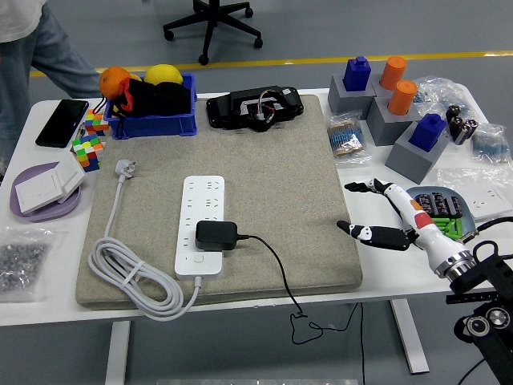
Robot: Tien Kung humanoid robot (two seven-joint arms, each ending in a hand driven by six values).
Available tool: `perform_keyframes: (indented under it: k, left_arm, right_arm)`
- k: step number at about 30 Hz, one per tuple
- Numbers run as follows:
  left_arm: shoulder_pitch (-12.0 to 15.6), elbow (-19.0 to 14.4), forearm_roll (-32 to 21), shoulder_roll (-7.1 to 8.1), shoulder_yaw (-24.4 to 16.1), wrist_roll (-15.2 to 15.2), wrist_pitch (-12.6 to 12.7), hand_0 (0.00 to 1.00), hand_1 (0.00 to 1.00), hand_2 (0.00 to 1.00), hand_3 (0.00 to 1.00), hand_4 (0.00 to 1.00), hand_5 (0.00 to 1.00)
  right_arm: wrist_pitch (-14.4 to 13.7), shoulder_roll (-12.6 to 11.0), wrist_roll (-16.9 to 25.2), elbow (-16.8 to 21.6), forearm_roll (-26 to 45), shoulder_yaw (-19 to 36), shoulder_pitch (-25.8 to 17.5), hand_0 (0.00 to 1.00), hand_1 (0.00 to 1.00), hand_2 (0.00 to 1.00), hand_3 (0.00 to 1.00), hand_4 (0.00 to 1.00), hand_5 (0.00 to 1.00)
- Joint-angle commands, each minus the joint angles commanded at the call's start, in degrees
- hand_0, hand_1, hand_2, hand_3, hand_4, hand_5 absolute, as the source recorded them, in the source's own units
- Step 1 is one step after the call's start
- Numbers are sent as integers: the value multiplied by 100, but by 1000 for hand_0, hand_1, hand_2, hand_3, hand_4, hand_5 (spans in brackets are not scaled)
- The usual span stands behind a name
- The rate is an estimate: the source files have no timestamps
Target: Press the white button,pick up the black plug,place it near the board,insert it into the board
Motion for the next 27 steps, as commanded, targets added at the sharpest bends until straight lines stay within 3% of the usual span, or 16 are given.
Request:
perform_keyframes:
  k: [11, 27]
  left_arm:
    - [-15, 0, -78, -25, 70, -24, -7, 708, 682, 632, 699, 558, 215]
    - [80, 0, 100, 22, -92, -9, -28, 708, 682, 631, 698, 562, 217]
  right_arm:
    - [30, -43, 18, 199, 123, 310, -274, 884, 794, 737, 716, 891, 339]
    - [38, 136, -50, 432, 17, 808, -377, 875, 789, 734, 702, 880, 332]
